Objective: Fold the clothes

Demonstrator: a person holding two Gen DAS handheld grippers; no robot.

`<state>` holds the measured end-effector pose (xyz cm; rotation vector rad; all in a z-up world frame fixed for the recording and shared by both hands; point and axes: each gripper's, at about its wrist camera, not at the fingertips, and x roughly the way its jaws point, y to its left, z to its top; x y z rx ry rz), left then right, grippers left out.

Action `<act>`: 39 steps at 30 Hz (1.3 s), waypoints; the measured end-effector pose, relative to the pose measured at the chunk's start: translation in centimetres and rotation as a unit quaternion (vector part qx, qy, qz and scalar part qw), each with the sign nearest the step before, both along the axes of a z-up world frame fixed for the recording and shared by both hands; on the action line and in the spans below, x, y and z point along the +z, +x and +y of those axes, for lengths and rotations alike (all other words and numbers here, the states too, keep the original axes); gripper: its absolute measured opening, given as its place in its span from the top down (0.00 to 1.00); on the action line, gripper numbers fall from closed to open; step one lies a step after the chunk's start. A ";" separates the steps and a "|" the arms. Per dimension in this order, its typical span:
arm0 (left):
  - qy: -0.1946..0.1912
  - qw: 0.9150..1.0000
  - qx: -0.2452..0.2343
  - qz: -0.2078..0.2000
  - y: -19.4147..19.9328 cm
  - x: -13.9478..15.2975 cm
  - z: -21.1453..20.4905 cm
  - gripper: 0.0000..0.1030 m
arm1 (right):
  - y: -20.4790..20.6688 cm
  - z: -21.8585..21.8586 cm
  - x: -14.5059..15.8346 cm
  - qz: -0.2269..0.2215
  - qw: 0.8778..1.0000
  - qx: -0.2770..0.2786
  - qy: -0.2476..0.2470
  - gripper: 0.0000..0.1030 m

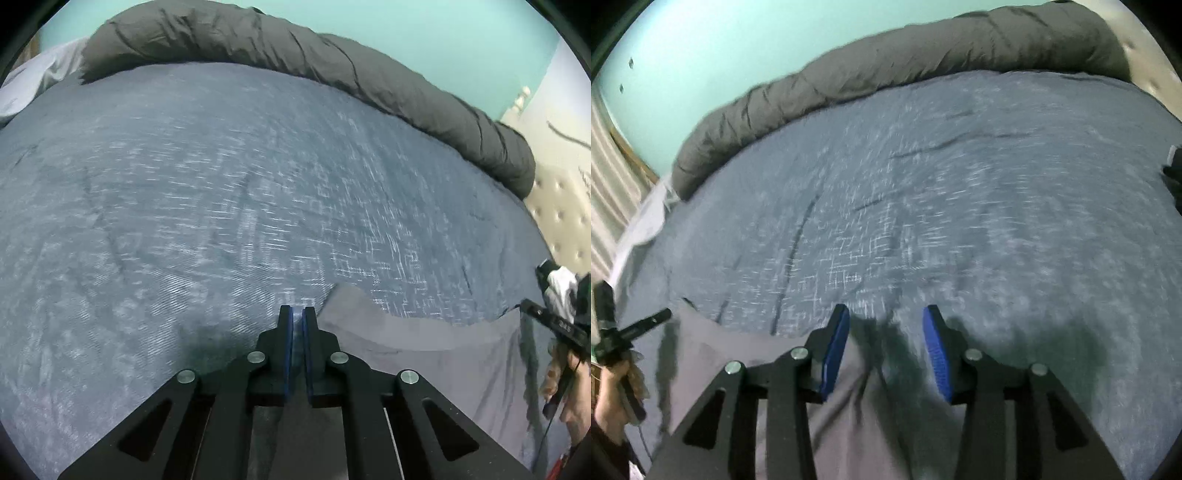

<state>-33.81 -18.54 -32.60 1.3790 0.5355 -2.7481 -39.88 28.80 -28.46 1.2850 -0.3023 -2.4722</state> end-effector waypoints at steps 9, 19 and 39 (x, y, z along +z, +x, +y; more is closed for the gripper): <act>0.004 1.000 -0.006 -0.015 5.1 0.8 0.2 0.81 | 11.0 3.6 -1.3 -0.070 0.997 0.030 0.017 0.59; 0.032 0.998 0.018 -0.050 11.8 -0.9 -1.3 0.80 | 16.2 4.9 -3.6 -0.118 0.993 0.027 0.001 0.98; 0.064 0.995 0.044 -0.060 16.4 -2.0 -1.6 0.62 | 20.2 8.2 -2.0 -0.067 0.993 -0.083 -0.054 0.99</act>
